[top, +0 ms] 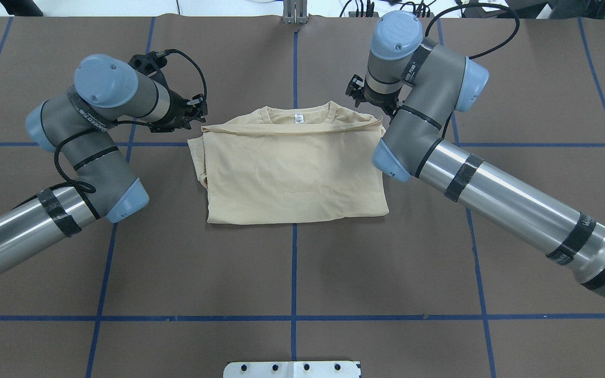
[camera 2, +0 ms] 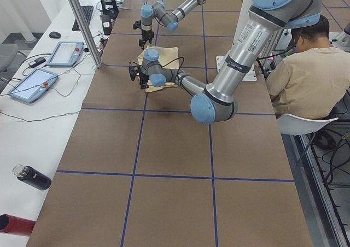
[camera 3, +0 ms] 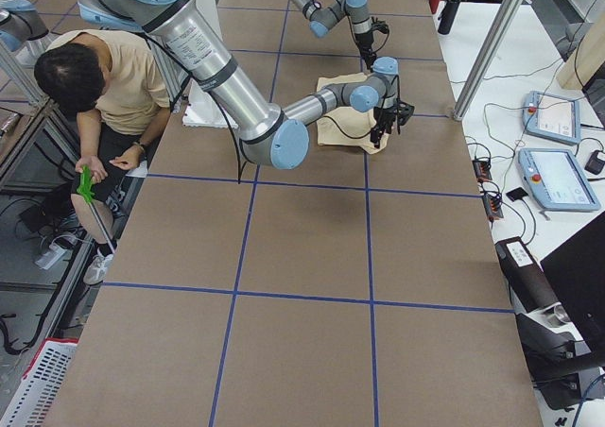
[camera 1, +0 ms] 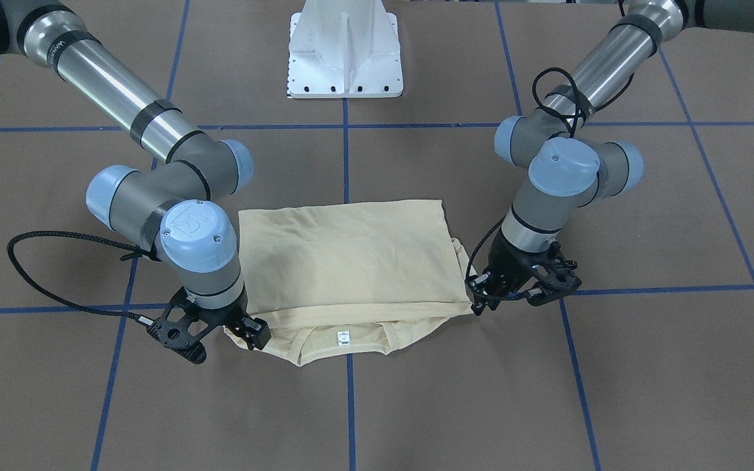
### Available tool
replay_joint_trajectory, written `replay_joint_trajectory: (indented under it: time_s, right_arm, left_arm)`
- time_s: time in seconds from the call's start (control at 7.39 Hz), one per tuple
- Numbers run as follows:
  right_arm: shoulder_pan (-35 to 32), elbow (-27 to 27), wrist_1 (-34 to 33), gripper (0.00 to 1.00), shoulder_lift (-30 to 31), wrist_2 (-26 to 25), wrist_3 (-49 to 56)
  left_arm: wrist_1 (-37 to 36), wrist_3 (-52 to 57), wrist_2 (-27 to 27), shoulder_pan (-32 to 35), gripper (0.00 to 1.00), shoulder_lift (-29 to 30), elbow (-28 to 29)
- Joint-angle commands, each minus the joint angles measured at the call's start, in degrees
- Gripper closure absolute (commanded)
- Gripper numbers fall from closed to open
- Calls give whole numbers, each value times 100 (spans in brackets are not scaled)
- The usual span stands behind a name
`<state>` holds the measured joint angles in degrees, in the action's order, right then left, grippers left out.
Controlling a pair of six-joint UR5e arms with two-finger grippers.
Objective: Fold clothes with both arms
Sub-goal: 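Raise the left gripper while the right gripper moves beside the folded shirt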
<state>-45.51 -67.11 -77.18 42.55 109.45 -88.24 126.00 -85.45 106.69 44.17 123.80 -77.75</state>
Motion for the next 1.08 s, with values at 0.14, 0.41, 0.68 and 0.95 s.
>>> replay_joint_trajectory:
  time_s: [0.14,0.41,0.68,0.95]
  right_arm:
    - [5,-1639,19,2,927,209,-929]
    - [575,-3310,28,2,2165,-227,-1876]
    - [1426,-3608,358,4,2695,-1148,-2807]
    - [1703,-3546,1421,6,3127,-1558,-3427]
  left_arm:
    - [-67,-33,19,48,56,-197,-688]
    - [-67,-33,10,56,57,-320,-977]
    - [-67,-25,-16,56,58,-330,-1005]
    - [-67,-16,-8,56,59,-391,-1109]
